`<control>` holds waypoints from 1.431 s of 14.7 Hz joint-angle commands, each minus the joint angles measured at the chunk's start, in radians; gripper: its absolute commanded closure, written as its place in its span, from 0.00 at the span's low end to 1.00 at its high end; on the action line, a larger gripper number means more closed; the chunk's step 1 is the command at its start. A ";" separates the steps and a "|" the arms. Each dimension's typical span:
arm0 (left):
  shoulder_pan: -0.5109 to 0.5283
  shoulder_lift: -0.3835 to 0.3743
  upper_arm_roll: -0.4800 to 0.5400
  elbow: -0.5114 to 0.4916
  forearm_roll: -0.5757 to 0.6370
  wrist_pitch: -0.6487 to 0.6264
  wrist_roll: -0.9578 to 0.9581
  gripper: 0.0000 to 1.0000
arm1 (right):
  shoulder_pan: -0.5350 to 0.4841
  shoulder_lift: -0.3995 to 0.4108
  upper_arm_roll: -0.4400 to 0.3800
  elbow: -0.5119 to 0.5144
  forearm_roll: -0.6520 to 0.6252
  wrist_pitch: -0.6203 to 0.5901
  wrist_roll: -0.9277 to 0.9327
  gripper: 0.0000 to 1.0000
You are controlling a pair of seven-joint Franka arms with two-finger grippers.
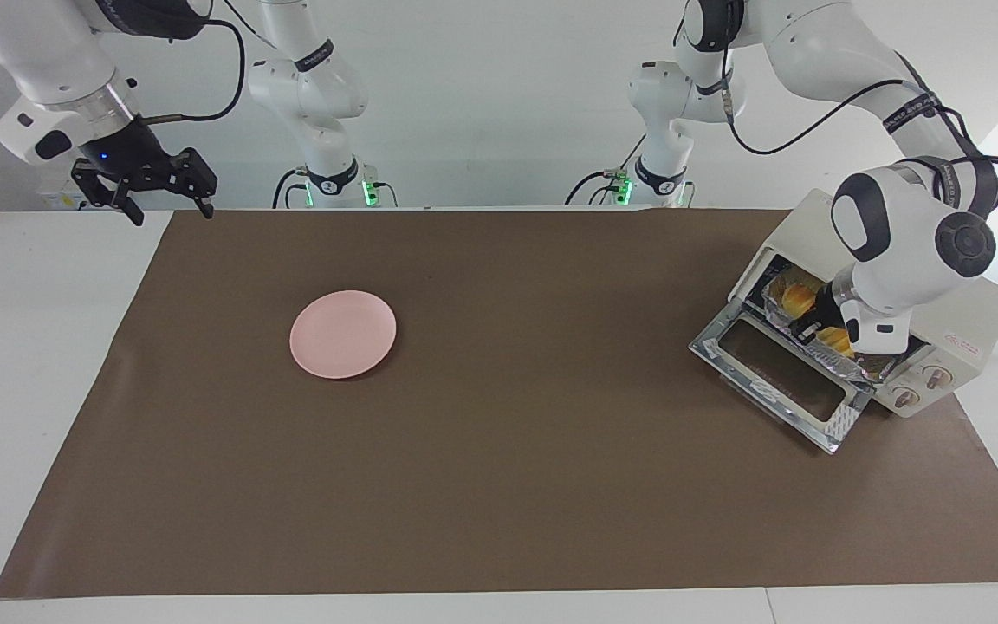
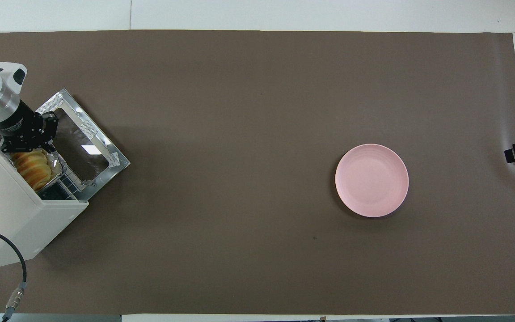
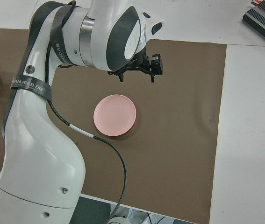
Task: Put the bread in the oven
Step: 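Open the left gripper and draw it back out of the oven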
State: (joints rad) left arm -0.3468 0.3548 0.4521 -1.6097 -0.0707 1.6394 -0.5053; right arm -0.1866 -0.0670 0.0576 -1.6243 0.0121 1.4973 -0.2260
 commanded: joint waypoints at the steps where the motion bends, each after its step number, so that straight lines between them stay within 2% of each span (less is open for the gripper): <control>1: 0.008 -0.034 -0.001 -0.039 0.026 0.003 0.010 1.00 | -0.008 -0.017 0.007 -0.014 -0.011 -0.006 -0.021 0.00; 5: 0.011 -0.034 -0.001 -0.041 0.026 0.010 0.010 1.00 | -0.008 -0.017 0.007 -0.014 -0.011 -0.006 -0.021 0.00; 6: 0.018 -0.034 -0.001 -0.041 0.028 0.010 0.010 0.96 | -0.008 -0.017 0.007 -0.014 -0.011 -0.006 -0.021 0.00; 8: 0.023 -0.034 -0.001 -0.039 0.026 0.010 0.019 0.58 | -0.008 -0.017 0.007 -0.014 -0.011 -0.006 -0.021 0.00; 12: 0.023 -0.033 -0.001 -0.038 0.028 0.011 0.030 0.04 | -0.008 -0.017 0.007 -0.014 -0.011 -0.006 -0.021 0.00; 21: -0.017 -0.019 -0.007 -0.013 0.023 0.080 0.079 0.00 | -0.008 -0.017 0.007 -0.014 -0.011 -0.006 -0.021 0.00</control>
State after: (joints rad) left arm -0.3359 0.3529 0.4371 -1.6132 -0.0628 1.6978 -0.4411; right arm -0.1866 -0.0670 0.0576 -1.6243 0.0121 1.4973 -0.2260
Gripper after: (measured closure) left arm 0.004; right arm 0.000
